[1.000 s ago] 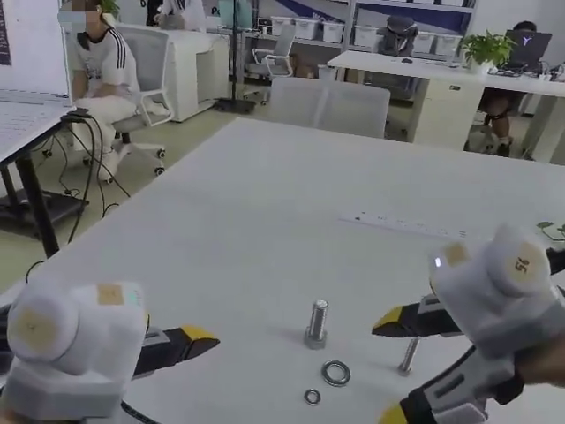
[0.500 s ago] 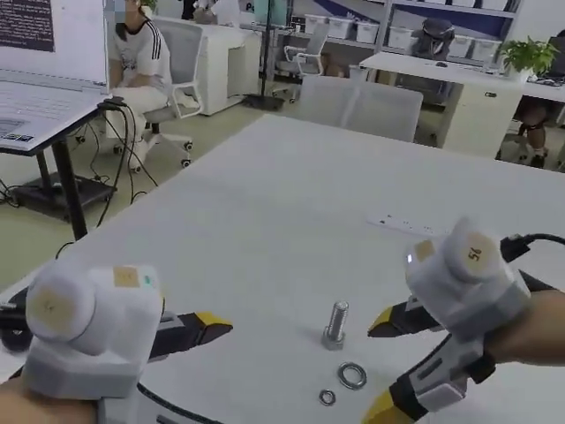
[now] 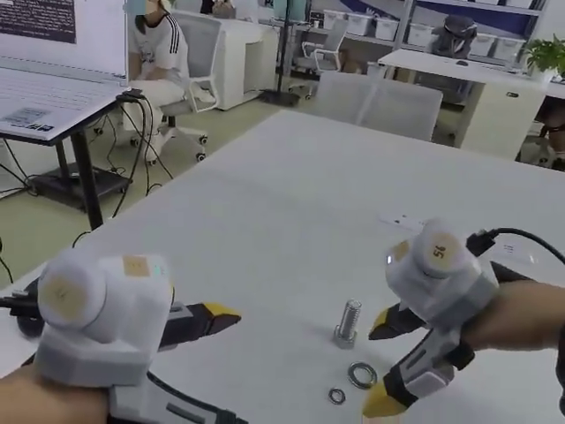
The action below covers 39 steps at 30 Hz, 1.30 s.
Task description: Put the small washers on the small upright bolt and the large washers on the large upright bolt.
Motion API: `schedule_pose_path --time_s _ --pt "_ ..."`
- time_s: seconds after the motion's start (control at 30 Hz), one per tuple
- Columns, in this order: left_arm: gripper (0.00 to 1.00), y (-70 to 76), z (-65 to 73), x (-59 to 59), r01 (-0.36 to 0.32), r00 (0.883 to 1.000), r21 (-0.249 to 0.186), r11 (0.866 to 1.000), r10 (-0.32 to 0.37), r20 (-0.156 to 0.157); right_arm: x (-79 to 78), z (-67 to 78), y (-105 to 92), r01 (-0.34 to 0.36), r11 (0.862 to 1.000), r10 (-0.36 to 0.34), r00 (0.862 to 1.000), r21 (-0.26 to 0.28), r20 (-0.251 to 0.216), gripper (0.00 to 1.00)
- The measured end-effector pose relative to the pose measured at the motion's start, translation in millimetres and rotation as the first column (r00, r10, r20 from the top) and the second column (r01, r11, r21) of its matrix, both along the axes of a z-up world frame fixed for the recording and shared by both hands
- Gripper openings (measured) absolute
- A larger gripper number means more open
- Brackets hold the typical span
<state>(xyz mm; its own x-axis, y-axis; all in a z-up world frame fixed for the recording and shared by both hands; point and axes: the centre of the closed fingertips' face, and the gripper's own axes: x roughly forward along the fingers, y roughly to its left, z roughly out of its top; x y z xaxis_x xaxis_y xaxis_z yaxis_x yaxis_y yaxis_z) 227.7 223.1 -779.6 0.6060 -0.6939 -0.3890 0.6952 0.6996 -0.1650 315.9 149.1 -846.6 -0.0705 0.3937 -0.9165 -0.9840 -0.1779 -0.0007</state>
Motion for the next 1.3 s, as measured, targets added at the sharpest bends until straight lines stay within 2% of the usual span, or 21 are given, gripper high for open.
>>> schedule_pose_path --time_s 0.2,0.6,0.97,1.3 --pt "1.00 1.2 1.9 2.7 -0.011 1.000 0.001 1.000 0.011 0.009 7.0 -6.5 0.5 -0.010 0.999 0.010 1.000 -0.035 0.015 0.54" --pt "1.00 10.1 4.0 11.8 -0.063 0.997 0.013 0.998 0.062 0.036 10.8 -15.5 4.4 -0.034 0.997 0.037 0.998 -0.072 0.043 0.42" --pt "0.99 10.9 3.9 14.4 -0.066 0.997 0.017 0.998 0.065 0.043 13.6 -24.0 3.1 -0.045 0.991 0.053 0.996 -0.123 0.067 0.34" --pt "0.99 11.4 5.3 15.6 -0.073 0.996 0.009 0.997 0.072 0.051 16.7 -29.5 0.9 -0.038 0.988 0.050 0.996 -0.153 0.071 0.31"
